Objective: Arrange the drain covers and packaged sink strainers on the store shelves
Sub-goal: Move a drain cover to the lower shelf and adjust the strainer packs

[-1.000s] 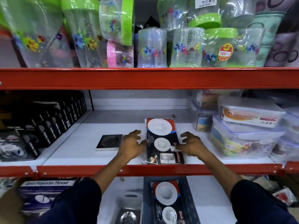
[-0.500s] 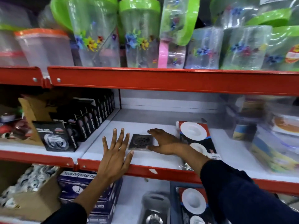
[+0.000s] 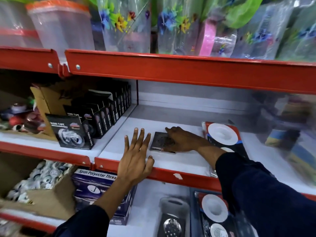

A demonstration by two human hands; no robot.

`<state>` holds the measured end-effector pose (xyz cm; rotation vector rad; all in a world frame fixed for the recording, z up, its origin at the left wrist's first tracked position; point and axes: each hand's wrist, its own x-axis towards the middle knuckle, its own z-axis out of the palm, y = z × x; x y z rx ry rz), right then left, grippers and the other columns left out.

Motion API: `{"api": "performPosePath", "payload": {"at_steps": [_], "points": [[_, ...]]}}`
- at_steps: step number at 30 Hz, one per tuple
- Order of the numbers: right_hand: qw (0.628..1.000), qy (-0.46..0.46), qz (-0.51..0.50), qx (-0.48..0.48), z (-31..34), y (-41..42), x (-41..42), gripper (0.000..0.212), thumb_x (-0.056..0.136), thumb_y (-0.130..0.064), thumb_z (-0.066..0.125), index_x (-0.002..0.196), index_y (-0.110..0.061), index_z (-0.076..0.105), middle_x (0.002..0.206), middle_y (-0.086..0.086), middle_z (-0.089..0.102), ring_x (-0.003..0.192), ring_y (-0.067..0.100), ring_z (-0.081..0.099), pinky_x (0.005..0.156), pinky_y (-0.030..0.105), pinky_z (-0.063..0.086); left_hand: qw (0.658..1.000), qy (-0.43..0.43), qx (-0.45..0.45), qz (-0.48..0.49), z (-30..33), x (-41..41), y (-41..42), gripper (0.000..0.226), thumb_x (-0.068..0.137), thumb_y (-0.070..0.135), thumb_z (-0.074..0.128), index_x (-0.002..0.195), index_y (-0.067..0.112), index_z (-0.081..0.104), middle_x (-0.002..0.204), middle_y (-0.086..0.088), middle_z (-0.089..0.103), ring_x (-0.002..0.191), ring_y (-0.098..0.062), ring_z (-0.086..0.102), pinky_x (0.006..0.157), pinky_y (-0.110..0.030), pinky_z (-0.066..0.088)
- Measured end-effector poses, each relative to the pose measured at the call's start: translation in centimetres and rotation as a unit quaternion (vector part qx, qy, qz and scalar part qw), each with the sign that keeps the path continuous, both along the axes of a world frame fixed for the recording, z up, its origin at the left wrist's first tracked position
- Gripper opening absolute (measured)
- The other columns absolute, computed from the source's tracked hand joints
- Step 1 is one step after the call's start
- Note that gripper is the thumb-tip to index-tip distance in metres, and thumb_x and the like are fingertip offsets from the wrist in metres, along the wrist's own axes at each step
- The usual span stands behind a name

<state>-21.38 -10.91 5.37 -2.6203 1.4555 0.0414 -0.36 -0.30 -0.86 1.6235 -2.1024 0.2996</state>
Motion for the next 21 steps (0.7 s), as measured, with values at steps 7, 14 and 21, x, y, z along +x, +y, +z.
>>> {"api": "performPosePath", "payload": {"at_steps": [7,14,21], "points": [[0.980,-0.110,-0.001,-0.168,3.3,8.1,-2.3,0.100,0.074,-0.076,0.060,0.150,-0.021,0.028,0.149,0.004,0.038,0.134,0.021,0.036,0.107,0.041,0.040,1.000,0.010,-0.005,0.004,0.1,-0.1,0.3,0.080,0.085,0.039,0.033,0.157,0.012,0.010,0.166,-0.012,0.007,0.154,-0.025,-0.009,0.125,-0.055,0.002],[0.950,-0.162,0.065,-0.261,-1.4,17.0,-5.8,0.102,0.067,-0.072,0.069,0.142,-0.008,0.045,0.137,0.009,0.049,0.125,0.022,0.044,0.112,0.019,0.022,1.000,-0.007,0.000,-0.005,0.0,-0.1,0.4,0.079,0.088,0.044,0.028,0.156,0.006,0.013,0.165,-0.017,0.011,0.154,-0.030,-0.005,0.124,-0.057,0.004],[0.957,-0.154,0.146,-0.199,-13.8,20.2,-5.3,0.095,0.073,-0.073,0.064,0.137,-0.004,0.051,0.134,0.014,0.056,0.122,0.029,0.053,0.106,0.042,0.043,1.000,-0.002,0.010,0.004,0.6,-0.5,0.8,0.081,0.084,0.043,0.028,0.155,0.005,0.017,0.164,-0.019,0.013,0.154,-0.031,-0.003,0.124,-0.057,0.005]]}}
